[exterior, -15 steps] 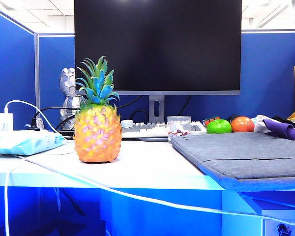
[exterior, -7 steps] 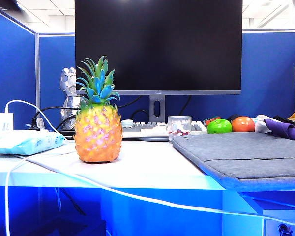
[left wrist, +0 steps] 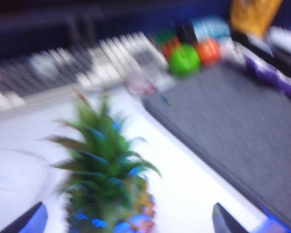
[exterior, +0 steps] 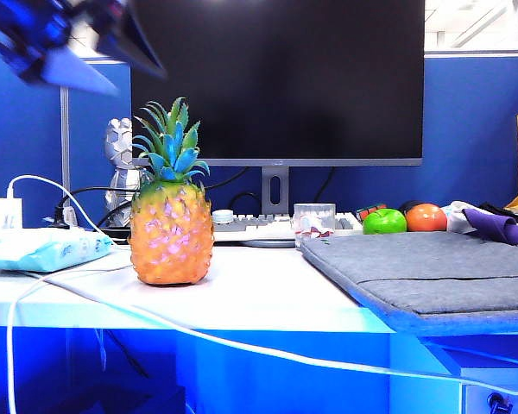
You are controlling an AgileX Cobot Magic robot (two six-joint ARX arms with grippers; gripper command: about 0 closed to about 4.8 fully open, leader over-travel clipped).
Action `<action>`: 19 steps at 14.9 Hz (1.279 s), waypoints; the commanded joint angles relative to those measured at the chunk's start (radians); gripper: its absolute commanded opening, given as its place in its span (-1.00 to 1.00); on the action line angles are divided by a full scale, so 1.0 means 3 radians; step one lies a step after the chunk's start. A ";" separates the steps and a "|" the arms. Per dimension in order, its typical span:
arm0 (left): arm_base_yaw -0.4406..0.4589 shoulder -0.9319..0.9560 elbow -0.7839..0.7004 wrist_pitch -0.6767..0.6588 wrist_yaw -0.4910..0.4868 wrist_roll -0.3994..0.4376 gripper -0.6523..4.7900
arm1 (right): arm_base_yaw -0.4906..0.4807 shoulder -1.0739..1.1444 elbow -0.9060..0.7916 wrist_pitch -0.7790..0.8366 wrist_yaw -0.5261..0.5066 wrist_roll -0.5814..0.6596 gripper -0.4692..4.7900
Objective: Pick up the pineapple and place it above the gray bag.
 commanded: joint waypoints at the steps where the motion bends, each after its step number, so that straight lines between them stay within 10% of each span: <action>1: -0.0005 0.0300 0.0060 0.0121 0.0004 0.0095 1.00 | 0.0003 0.0047 0.0072 0.0272 -0.0079 -0.0014 1.00; 7: -0.0005 0.0776 0.0060 0.0703 -0.0258 0.0360 1.00 | 0.0001 0.0046 0.0074 0.0306 -0.0104 -0.0013 1.00; 19: -0.0053 0.1665 0.0264 0.2069 0.0045 -0.0315 1.00 | 0.0003 0.0047 0.0074 0.0328 -0.0103 -0.0011 1.00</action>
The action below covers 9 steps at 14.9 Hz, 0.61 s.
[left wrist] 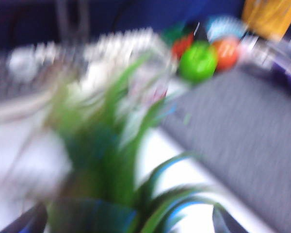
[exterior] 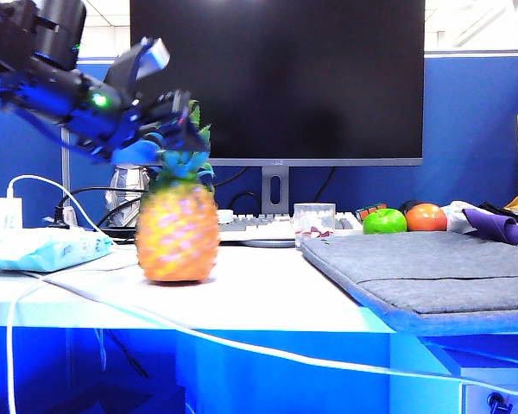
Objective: Pick up the pineapple and place it above the gray bag.
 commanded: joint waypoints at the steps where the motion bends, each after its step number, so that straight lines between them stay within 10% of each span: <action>1: -0.0017 0.0148 0.0023 0.0429 0.0051 -0.0146 -0.16 | 0.0004 -0.0003 0.0020 0.0061 -0.0015 -0.0009 1.00; 2: -0.0017 0.0163 0.0023 0.0334 0.0103 -0.0150 -0.69 | 0.0004 -0.0004 0.0020 0.0061 -0.0015 -0.0009 1.00; 3: -0.0017 0.0196 0.0023 0.0320 0.0207 -0.0156 -0.78 | 0.0004 -0.0005 0.0020 0.0061 -0.0015 -0.0009 1.00; 9: -0.0117 0.0212 0.0144 0.0857 0.0875 -0.0300 -0.78 | 0.0004 -0.0005 0.0019 0.0036 -0.0015 -0.0010 1.00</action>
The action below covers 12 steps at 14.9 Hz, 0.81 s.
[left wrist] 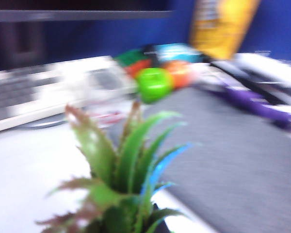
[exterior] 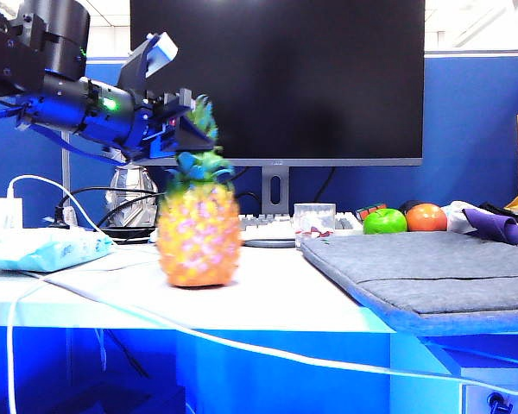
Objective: Pick up the pineapple and place it above the gray bag.
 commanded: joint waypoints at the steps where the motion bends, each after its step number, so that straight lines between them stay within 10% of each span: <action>1: -0.0169 -0.0006 0.0298 0.0275 0.0292 -0.0126 -0.78 | 0.0003 -0.0006 0.0019 0.0010 -0.0017 -0.0009 1.00; 5: -0.0540 0.0081 0.1396 -0.0656 0.0347 0.0446 -0.78 | 0.0003 -0.0006 0.0019 -0.0058 -0.0079 -0.0010 1.00; 12: -0.0944 0.1423 0.2982 -0.0861 0.0670 0.0076 -0.78 | -0.0001 -0.0006 0.0019 -0.0038 -0.0103 -0.0020 1.00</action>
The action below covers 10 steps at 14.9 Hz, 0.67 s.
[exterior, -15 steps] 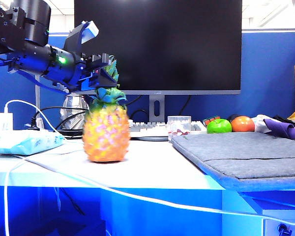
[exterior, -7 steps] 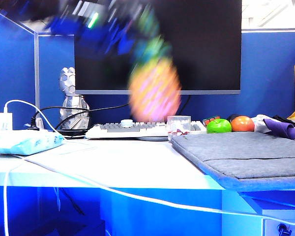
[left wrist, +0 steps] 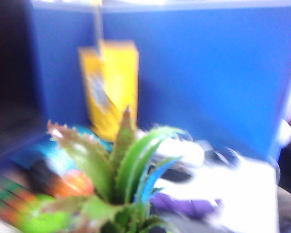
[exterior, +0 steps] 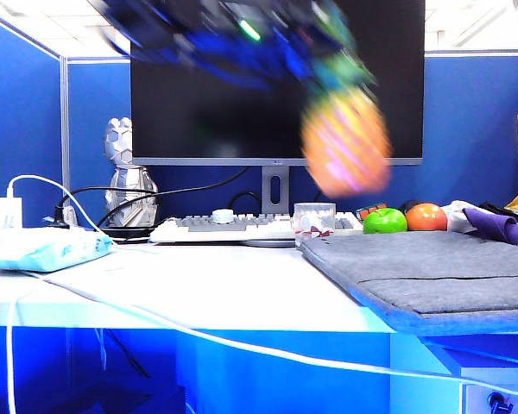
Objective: Pick up the pineapple and place it above the gray bag.
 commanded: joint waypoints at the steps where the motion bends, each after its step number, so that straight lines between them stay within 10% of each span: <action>1: -0.0304 0.0463 0.0469 0.0052 0.0136 0.0014 -0.78 | 0.0000 -0.0004 0.0019 0.0069 -0.0015 -0.0020 1.00; 10: -0.0532 0.1244 0.1419 -0.0772 -0.0270 0.0626 -0.78 | 0.0000 -0.0004 0.0019 0.0070 -0.0102 -0.0031 1.00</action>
